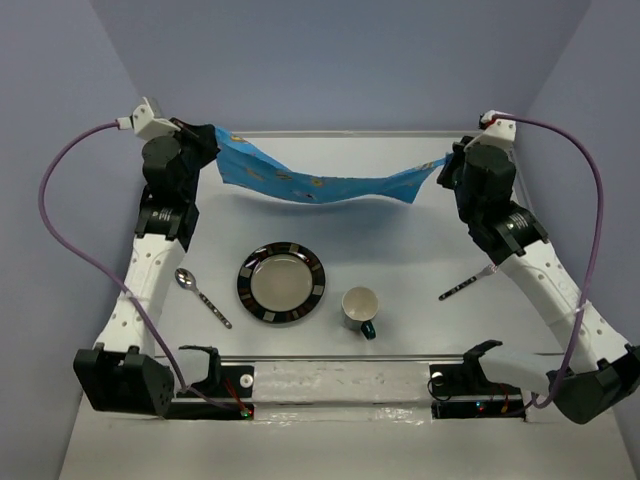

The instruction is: Set the dinner table for one person

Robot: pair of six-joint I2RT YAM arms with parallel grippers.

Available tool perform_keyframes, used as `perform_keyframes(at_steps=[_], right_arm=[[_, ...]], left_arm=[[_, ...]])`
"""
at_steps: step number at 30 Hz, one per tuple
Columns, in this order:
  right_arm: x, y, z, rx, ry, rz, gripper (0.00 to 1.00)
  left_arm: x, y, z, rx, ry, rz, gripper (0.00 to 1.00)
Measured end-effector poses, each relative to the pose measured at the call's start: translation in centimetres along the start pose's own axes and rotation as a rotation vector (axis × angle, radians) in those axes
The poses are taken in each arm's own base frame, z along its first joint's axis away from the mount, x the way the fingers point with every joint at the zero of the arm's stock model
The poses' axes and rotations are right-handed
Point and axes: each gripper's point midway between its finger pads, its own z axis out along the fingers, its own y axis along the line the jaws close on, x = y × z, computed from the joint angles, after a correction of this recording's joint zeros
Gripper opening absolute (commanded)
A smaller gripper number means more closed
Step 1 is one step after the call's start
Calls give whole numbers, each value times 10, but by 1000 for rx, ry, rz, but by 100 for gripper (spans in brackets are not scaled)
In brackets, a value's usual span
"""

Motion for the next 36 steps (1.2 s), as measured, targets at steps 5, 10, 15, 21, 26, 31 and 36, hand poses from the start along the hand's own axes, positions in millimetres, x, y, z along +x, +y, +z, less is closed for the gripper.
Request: perform_keyframes(at_steps=[5, 10, 15, 21, 26, 31, 36], right_arm=[[-45, -7, -32, -34, -107, 56, 0], [-75, -12, -46, -27, -181, 90, 0], [-75, -8, -11, 7, -167, 71, 0], [-52, -19, 64, 53, -61, 42, 0], [-80, -19, 106, 45, -71, 68, 0], [-135, -18, 99, 14, -165, 98, 0], [-153, -17, 72, -23, -218, 118, 0]], left_arm=[[-56, -30, -39, 75, -136, -14, 0], [-80, -43, -57, 110, -197, -20, 0], [-66, -38, -33, 84, -150, -7, 0], [-26, -22, 23, 18, -14, 22, 0], [-22, -32, 70, 22, 34, 28, 0], [-42, -53, 82, 59, 22, 32, 0], [-55, -65, 60, 119, -23, 22, 0]])
